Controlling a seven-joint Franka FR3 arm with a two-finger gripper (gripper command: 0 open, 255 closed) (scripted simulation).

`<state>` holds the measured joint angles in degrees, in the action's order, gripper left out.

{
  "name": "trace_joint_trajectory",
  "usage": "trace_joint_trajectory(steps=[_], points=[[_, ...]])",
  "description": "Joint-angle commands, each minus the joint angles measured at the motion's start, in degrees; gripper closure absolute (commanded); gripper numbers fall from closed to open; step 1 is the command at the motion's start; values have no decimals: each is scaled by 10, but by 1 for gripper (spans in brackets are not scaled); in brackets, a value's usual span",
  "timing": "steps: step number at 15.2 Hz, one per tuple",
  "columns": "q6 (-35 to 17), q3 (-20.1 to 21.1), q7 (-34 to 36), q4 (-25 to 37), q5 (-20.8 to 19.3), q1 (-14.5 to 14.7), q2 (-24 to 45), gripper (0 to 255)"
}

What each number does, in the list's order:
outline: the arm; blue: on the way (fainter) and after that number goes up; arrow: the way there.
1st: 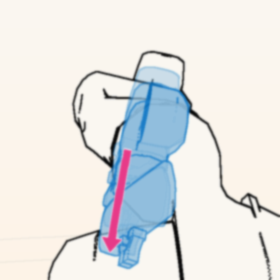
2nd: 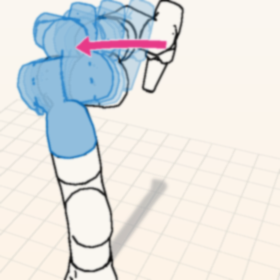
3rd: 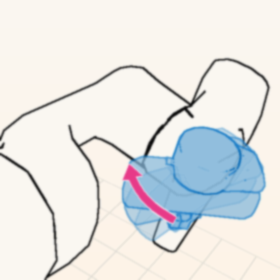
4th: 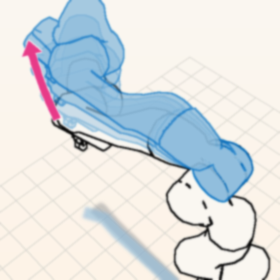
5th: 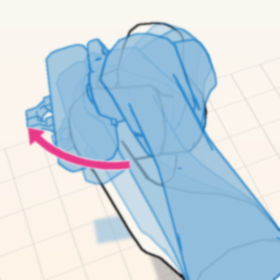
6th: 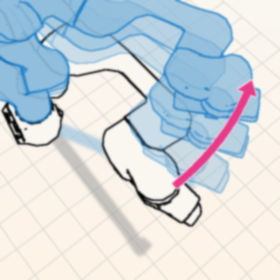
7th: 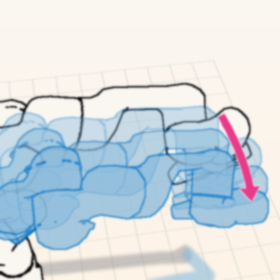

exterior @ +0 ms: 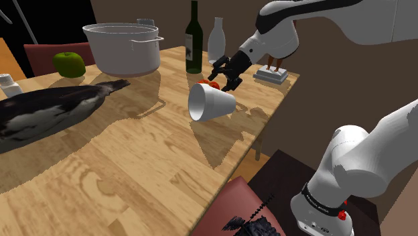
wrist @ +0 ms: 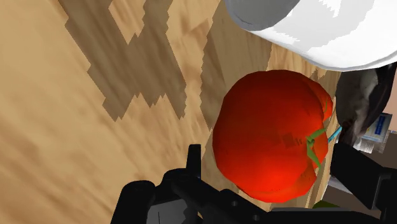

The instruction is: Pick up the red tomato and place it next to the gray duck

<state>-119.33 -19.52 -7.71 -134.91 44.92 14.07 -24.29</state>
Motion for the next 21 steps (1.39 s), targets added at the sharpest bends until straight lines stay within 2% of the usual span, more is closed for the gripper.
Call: trace_joint_trajectory(steps=[1, 2, 3, 12, 21], points=[[0, 0, 0, 0, 0, 0, 0, 0], [0, 0, 0, 0, 0, 0, 0, 0], [0, 0, 0, 0, 0, 0, 0, 255], [0, 0, 0, 0, 0, 0, 0, 255], [44, 6, 51, 51, -24, -5, -12, 255]])
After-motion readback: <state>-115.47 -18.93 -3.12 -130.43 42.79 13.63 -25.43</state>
